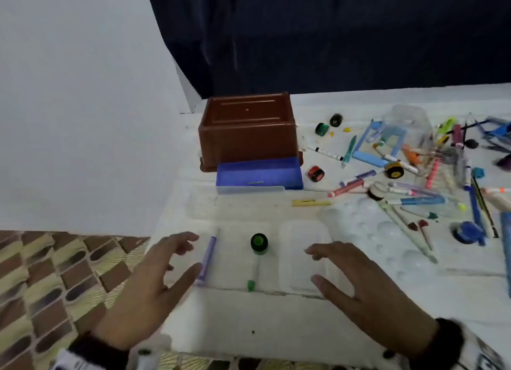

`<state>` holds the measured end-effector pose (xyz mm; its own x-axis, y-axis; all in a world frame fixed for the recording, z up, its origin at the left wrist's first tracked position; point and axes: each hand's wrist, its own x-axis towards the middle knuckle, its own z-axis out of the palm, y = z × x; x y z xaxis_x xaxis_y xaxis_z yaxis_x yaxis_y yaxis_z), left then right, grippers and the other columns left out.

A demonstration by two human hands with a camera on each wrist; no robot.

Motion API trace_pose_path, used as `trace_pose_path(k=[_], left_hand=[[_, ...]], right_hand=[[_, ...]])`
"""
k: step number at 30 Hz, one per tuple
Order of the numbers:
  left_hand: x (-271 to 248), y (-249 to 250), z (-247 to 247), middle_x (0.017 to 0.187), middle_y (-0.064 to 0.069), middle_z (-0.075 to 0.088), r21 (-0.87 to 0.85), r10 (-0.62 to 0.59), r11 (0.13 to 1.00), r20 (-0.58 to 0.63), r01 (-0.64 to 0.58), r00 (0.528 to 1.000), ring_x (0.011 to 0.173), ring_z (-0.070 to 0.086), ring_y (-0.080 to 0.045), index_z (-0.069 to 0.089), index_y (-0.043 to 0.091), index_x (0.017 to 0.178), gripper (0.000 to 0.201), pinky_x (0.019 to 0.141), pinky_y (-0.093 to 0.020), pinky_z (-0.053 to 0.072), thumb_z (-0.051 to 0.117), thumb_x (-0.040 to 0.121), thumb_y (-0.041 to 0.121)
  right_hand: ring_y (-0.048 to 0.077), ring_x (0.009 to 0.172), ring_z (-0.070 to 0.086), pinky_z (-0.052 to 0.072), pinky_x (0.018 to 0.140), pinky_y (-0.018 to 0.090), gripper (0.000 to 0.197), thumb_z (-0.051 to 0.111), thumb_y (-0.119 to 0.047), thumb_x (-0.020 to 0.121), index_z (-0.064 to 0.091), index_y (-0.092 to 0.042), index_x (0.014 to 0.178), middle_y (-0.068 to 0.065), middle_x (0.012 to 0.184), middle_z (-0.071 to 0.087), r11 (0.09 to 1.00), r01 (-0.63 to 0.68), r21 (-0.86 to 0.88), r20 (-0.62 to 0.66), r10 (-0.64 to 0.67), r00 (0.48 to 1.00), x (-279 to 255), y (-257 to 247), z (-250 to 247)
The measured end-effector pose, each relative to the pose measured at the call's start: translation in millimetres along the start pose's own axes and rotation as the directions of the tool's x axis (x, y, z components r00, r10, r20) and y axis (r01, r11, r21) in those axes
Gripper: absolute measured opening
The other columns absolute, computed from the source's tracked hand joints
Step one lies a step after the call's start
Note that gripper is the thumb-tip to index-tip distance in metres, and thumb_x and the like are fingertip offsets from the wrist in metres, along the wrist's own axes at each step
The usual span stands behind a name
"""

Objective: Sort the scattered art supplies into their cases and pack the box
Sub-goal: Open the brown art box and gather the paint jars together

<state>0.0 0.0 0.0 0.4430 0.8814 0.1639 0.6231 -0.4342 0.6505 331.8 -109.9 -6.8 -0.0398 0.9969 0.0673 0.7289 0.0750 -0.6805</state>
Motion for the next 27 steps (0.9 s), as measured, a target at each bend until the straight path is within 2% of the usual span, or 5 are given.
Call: trace_pose_path(k=[9, 16, 19, 22, 27], left_hand=[[107, -82, -8, 0.162, 0.012, -0.028, 0.577, -0.009, 0.705, 0.587, -0.411, 0.809, 0.151, -0.024, -0.015, -0.020, 0.048, 0.150, 0.117, 0.122, -0.046, -0.001, 0.045, 0.065, 0.097], [120, -72, 21, 0.165, 0.003, -0.022, 0.628, -0.024, 0.645, 0.586, -0.435, 0.810, 0.151, -0.022, -0.018, -0.026, 0.038, 0.151, 0.123, 0.121, -0.052, -0.012, 0.024, 0.061, 0.105], [116, -61, 34, 0.166, -0.005, -0.017, 0.628, -0.026, 0.651, 0.580, -0.427, 0.814, 0.154, -0.012, -0.020, -0.025, 0.033, 0.153, 0.120, 0.122, -0.052, -0.006, 0.020, 0.066, 0.103], [113, -50, 47, 0.167, -0.010, -0.008, 0.641, -0.004, 0.643, 0.550, -0.419, 0.835, 0.155, -0.004, -0.024, -0.021, 0.031, 0.154, 0.114, 0.121, -0.053, 0.001, 0.006, 0.067, 0.100], [116, -25, 73, 0.166, -0.014, 0.006, 0.642, 0.033, 0.637, 0.530, -0.427, 0.847, 0.152, 0.014, -0.032, -0.015, 0.034, 0.156, 0.106, 0.117, -0.056, 0.012, -0.001, 0.071, 0.097]], right_hand=[[0.022, 0.150, -0.015, 0.008, 0.119, 0.058, 0.073, 0.032, -0.073, 0.090, 0.001, -0.047, 0.151, -0.001, 0.164, -0.003, 0.849, 0.074, -0.523, 0.287, 0.095, 0.953, 63, -33, 56], [0.027, 0.148, -0.024, -0.002, 0.108, 0.073, 0.065, 0.020, -0.075, 0.091, -0.004, -0.055, 0.147, 0.001, 0.164, -0.015, 0.779, 0.052, -0.624, 0.329, 0.201, 0.923, 65, -18, 87], [0.032, 0.151, -0.011, 0.001, 0.107, 0.076, 0.057, 0.021, -0.072, 0.093, 0.002, -0.060, 0.146, -0.002, 0.165, -0.006, 0.783, 0.064, -0.619, 0.304, 0.164, 0.938, 57, -9, 78], [0.036, 0.140, 0.040, 0.039, 0.090, 0.076, 0.053, 0.014, -0.071, 0.094, 0.031, -0.057, 0.143, -0.002, 0.154, 0.041, 0.730, 0.004, -0.683, 0.302, 0.278, 0.912, 49, -4, 66], [0.032, 0.131, 0.052, 0.046, 0.085, 0.070, 0.049, 0.027, -0.066, 0.094, 0.041, -0.054, 0.139, -0.004, 0.147, 0.050, 0.696, 0.000, -0.718, 0.240, 0.248, 0.938, 41, 16, 54]])
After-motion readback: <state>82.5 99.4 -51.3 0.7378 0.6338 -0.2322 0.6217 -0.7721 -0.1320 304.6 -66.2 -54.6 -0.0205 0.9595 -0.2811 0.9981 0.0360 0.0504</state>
